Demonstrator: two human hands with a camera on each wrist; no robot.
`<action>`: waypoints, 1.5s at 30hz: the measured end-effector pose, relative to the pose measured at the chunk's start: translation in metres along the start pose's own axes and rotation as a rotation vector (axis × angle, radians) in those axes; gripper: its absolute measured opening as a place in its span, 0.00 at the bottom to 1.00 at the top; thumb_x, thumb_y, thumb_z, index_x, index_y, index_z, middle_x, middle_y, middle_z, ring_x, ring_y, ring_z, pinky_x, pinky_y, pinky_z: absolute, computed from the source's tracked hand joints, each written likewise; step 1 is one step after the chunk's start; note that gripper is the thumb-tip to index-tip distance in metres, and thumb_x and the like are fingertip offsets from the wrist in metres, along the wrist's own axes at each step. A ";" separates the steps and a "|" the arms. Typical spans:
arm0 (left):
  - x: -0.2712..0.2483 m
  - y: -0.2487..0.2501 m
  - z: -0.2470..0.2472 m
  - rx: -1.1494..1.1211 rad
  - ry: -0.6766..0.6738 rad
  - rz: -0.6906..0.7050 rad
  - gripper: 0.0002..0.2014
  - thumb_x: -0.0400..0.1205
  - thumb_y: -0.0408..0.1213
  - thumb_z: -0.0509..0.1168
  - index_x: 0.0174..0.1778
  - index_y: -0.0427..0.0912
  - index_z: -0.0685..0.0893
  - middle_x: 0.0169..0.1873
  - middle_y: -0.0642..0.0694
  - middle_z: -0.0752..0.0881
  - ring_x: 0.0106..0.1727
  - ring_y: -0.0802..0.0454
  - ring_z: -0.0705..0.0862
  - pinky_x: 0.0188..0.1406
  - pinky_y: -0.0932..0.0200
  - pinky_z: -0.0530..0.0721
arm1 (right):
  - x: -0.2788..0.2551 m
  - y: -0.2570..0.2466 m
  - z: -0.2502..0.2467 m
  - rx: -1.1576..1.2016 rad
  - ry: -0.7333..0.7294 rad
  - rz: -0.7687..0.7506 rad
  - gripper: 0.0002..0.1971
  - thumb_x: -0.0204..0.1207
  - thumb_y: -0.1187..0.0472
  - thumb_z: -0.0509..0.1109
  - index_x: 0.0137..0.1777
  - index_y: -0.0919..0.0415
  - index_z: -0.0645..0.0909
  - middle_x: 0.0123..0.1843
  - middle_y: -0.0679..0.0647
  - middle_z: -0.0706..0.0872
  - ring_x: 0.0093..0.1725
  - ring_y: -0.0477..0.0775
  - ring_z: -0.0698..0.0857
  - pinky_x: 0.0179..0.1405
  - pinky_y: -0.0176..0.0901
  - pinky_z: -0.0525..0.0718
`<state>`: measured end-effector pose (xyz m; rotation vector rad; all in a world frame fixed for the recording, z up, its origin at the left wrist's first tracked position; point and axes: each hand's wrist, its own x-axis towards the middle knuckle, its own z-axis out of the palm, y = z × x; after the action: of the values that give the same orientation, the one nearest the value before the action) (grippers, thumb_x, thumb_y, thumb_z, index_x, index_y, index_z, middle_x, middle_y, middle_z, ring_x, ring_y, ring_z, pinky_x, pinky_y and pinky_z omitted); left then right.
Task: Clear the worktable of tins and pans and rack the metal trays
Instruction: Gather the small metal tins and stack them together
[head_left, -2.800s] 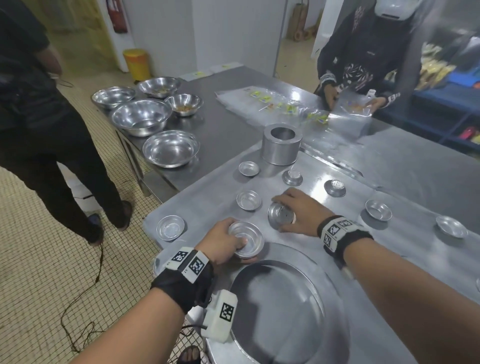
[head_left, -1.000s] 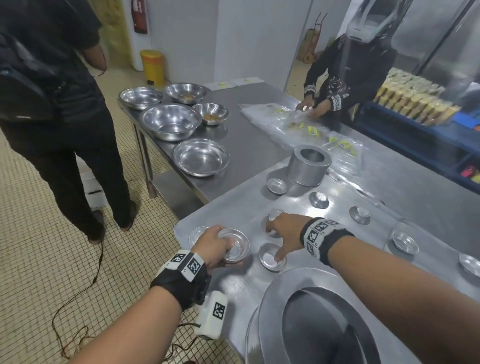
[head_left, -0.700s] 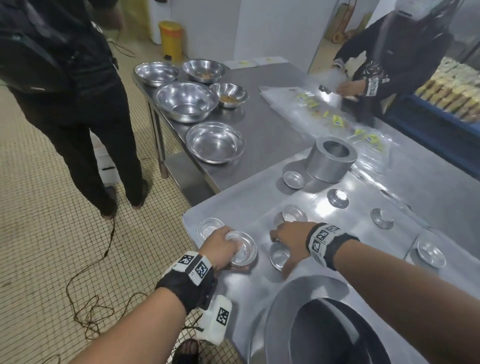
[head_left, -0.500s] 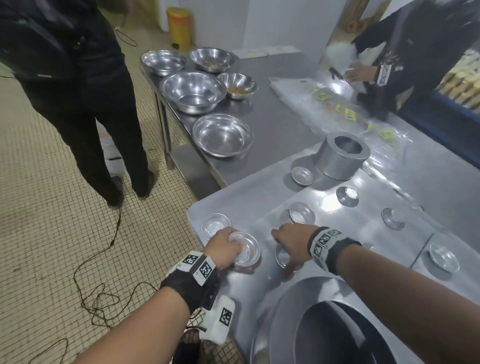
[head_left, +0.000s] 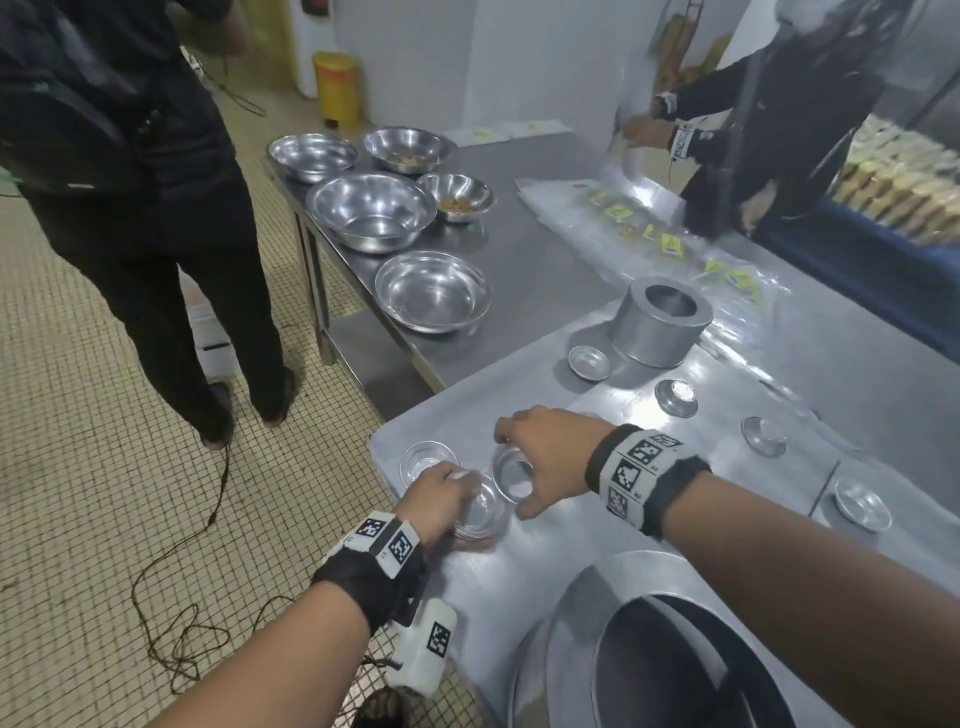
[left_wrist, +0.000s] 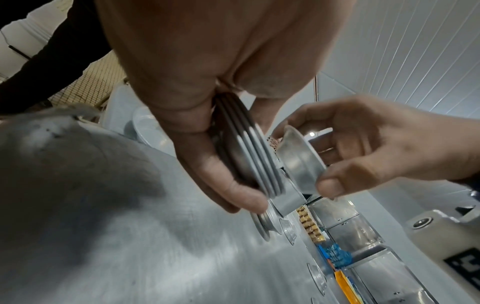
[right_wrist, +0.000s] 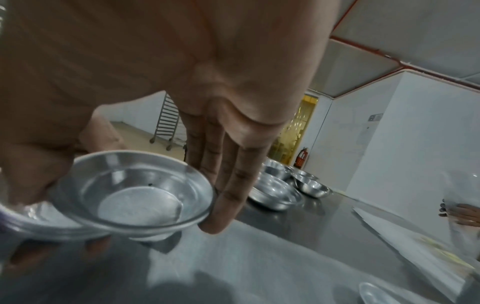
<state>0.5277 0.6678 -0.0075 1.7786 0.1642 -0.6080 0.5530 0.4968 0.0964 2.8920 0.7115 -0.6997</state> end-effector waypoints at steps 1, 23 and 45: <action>0.000 0.001 -0.002 -0.023 -0.014 0.006 0.17 0.83 0.53 0.65 0.52 0.42 0.86 0.49 0.43 0.90 0.49 0.47 0.87 0.60 0.47 0.82 | 0.000 -0.006 -0.003 0.008 0.015 -0.008 0.39 0.57 0.41 0.84 0.66 0.56 0.74 0.56 0.53 0.82 0.53 0.57 0.83 0.40 0.43 0.76; -0.014 -0.006 -0.069 -0.275 -0.049 -0.015 0.13 0.82 0.22 0.63 0.59 0.40 0.81 0.48 0.34 0.85 0.41 0.38 0.86 0.47 0.26 0.87 | 0.049 -0.093 0.002 0.073 0.121 -0.027 0.28 0.57 0.37 0.80 0.49 0.57 0.81 0.45 0.52 0.77 0.39 0.53 0.82 0.40 0.46 0.86; 0.001 -0.051 -0.122 -0.334 0.153 -0.088 0.16 0.70 0.25 0.64 0.47 0.48 0.86 0.51 0.32 0.87 0.53 0.26 0.88 0.47 0.21 0.86 | 0.113 -0.066 0.049 0.219 -0.012 0.174 0.45 0.54 0.41 0.87 0.70 0.55 0.74 0.63 0.53 0.77 0.62 0.59 0.83 0.62 0.52 0.84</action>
<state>0.5462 0.7967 -0.0300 1.4972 0.4268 -0.4757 0.5922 0.5939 0.0038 3.0925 0.3969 -0.8192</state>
